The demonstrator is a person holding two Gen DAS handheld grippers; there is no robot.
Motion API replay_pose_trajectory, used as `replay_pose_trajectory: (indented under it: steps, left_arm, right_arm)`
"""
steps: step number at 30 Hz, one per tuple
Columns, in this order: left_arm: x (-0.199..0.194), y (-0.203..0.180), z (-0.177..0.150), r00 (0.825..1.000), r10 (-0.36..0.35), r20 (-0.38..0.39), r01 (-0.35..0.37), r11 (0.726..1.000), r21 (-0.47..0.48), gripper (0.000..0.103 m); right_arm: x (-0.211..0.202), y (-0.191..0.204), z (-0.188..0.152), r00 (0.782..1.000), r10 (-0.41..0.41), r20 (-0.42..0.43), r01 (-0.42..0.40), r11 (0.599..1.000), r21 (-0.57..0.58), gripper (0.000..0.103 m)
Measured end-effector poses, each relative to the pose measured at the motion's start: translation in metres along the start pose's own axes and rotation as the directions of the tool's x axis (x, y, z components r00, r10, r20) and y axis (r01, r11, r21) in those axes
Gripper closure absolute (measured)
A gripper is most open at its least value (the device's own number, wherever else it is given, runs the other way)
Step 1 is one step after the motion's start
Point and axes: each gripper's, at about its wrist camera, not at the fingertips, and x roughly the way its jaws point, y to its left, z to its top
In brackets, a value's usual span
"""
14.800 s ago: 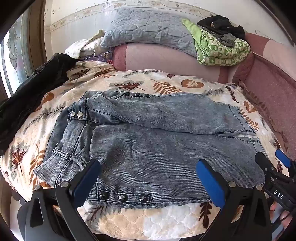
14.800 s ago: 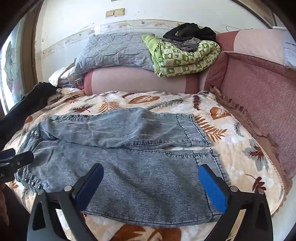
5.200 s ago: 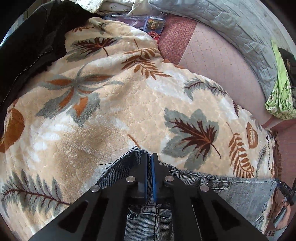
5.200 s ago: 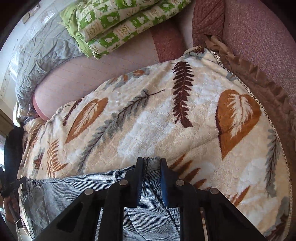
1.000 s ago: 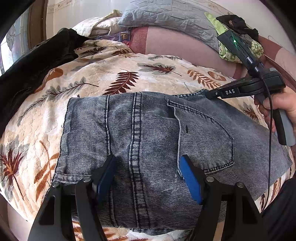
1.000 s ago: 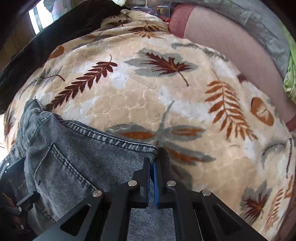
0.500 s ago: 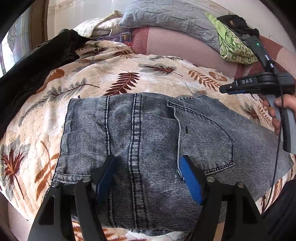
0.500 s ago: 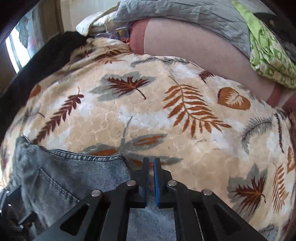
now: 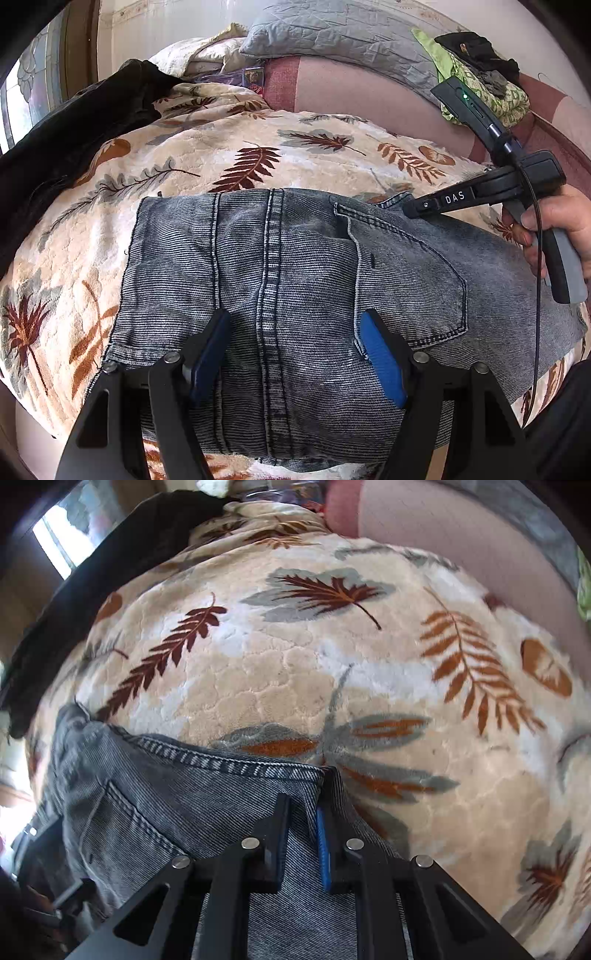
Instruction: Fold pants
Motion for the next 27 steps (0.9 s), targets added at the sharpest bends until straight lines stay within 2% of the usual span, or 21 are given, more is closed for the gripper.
replay_pose_trajectory:
  steps: [2, 6, 9, 11, 12, 13, 15, 17, 20, 22, 24, 25, 26, 27]
  left_arm:
    - [0.001, 0.000, 0.001, 1.000, 0.001, -0.001, -0.001, 1.000, 0.000, 0.030]
    - [0.001, 0.000, 0.001, 1.000, 0.004, 0.001, -0.004, 1.000, 0.006, 0.030]
    - [0.002, 0.000, 0.001, 1.000, 0.005, 0.002, -0.005, 1.000, 0.009, 0.030]
    - [0.002, -0.001, 0.000, 1.000, 0.009, 0.004, -0.009, 1.000, 0.010, 0.030]
    - [0.002, -0.001, 0.000, 1.000, 0.011, 0.004, -0.011, 1.000, 0.010, 0.030]
    - [0.001, -0.001, 0.000, 1.000, 0.012, 0.005, -0.012, 1.000, 0.009, 0.030]
    - [0.002, -0.001, 0.000, 1.000, 0.013, 0.005, -0.013, 1.000, 0.006, 0.030]
    - [0.001, -0.001, 0.000, 1.000, 0.016, 0.006, -0.016, 1.000, 0.004, 0.030]
    - [0.002, -0.002, 0.000, 1.000, 0.025, 0.007, -0.025, 1.000, 0.006, 0.030]
    - [0.002, -0.002, 0.000, 1.000, 0.028, 0.009, -0.028, 1.000, 0.006, 0.030]
    - [0.002, -0.002, 0.000, 0.999, 0.030, 0.010, -0.030, 1.000, 0.007, 0.030]
    - [0.002, -0.003, 0.000, 0.999, 0.032, 0.010, -0.033, 0.999, 0.007, 0.029]
    - [0.003, -0.004, 0.000, 0.999, 0.036, 0.011, -0.036, 0.999, 0.007, 0.029]
    - [0.003, -0.004, 0.000, 0.999, 0.039, 0.012, -0.039, 0.999, 0.008, 0.029]
  right_arm:
    - [-0.005, 0.006, 0.001, 0.996, -0.081, 0.041, 0.083, 0.995, -0.049, 0.100]
    - [0.003, 0.010, 0.004, 0.984, -0.162, 0.068, 0.168, 0.982, -0.085, 0.100]
    - [0.018, 0.026, -0.002, 0.961, -0.256, 0.103, 0.271, 0.948, -0.165, 0.100]
    - [0.014, 0.017, -0.003, 0.967, -0.229, 0.116, 0.241, 0.965, -0.106, 0.096]
    - [0.009, 0.009, -0.003, 0.971, -0.210, 0.117, 0.218, 0.974, -0.064, 0.087]
    - [0.003, 0.001, -0.003, 0.972, -0.204, 0.115, 0.208, 0.978, -0.023, 0.071]
    - [-0.016, -0.014, -0.009, 0.969, -0.206, 0.137, 0.199, 0.978, 0.061, 0.058]
    - [-0.040, -0.028, -0.023, 0.967, -0.185, 0.177, 0.160, 0.976, 0.148, 0.055]
    - [-0.068, -0.046, -0.057, 0.978, -0.058, 0.203, -0.005, 0.955, 0.298, 0.047]
    - [-0.077, -0.051, -0.085, 0.978, -0.001, 0.207, -0.074, 0.931, 0.357, 0.045]
    - [-0.069, -0.058, -0.110, 0.985, 0.001, 0.173, -0.069, 0.918, 0.391, 0.036]
    - [-0.057, -0.066, -0.120, 0.992, -0.020, 0.128, -0.034, 0.912, 0.409, 0.034]
    - [-0.045, -0.078, -0.128, 0.996, -0.035, 0.077, -0.003, 0.896, 0.443, 0.034]
    - [-0.037, -0.092, -0.138, 0.999, -0.020, 0.051, -0.008, 0.869, 0.494, 0.034]
